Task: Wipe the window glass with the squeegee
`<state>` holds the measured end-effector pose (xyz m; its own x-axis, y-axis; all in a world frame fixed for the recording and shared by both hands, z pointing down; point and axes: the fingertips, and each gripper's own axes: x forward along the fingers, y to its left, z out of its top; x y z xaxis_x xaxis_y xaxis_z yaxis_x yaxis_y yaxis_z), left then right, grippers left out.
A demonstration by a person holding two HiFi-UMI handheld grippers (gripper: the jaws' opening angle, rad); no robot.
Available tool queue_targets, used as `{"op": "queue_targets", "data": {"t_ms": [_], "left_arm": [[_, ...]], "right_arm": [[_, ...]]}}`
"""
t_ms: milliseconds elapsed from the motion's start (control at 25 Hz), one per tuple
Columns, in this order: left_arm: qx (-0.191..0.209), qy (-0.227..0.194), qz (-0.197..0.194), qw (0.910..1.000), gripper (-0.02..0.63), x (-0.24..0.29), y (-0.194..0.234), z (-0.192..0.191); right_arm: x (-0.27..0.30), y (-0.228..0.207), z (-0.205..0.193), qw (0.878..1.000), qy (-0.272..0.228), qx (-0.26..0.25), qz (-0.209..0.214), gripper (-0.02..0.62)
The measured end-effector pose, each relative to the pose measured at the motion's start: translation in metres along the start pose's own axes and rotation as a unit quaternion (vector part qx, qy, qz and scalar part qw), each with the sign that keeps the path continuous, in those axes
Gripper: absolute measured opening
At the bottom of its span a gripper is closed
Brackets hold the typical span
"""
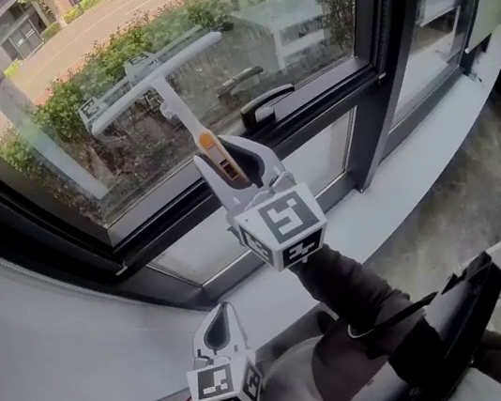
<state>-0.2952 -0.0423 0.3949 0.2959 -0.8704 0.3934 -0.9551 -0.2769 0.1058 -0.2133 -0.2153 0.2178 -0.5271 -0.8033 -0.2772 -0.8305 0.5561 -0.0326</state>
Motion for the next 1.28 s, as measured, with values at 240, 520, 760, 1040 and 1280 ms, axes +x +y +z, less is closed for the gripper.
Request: {"op": "queue_targets", "data": {"t_ms": [240, 520, 760, 1040, 1280], "left_arm": [[0.0, 0.004, -0.002, 1.0, 0.0, 0.0, 0.001, -0.005], [0.001, 0.005, -0.002, 1.0, 0.0, 0.001, -0.001, -0.005], [0.003, 0.007, -0.004, 1.0, 0.0, 0.002, -0.002, -0.007], [0.004, 0.011, -0.006, 0.9999, 0.0, 0.004, -0.003, -0.009], [0.005, 0.013, -0.009, 0.9999, 0.0, 0.006, -0.004, -0.01]], "right_arm": [[-0.003, 0.001, -0.011, 1.0, 0.009, 0.004, 0.0, 0.129], [-0.006, 0.001, -0.021, 1.0, 0.018, 0.009, 0.0, 0.129], [-0.01, 0.002, -0.029, 1.0, 0.024, 0.012, 0.002, 0.127], [-0.012, 0.003, -0.037, 0.999, 0.03, 0.016, 0.004, 0.127], [-0.016, 0.002, -0.044, 0.999, 0.036, 0.019, 0.001, 0.127]]}}
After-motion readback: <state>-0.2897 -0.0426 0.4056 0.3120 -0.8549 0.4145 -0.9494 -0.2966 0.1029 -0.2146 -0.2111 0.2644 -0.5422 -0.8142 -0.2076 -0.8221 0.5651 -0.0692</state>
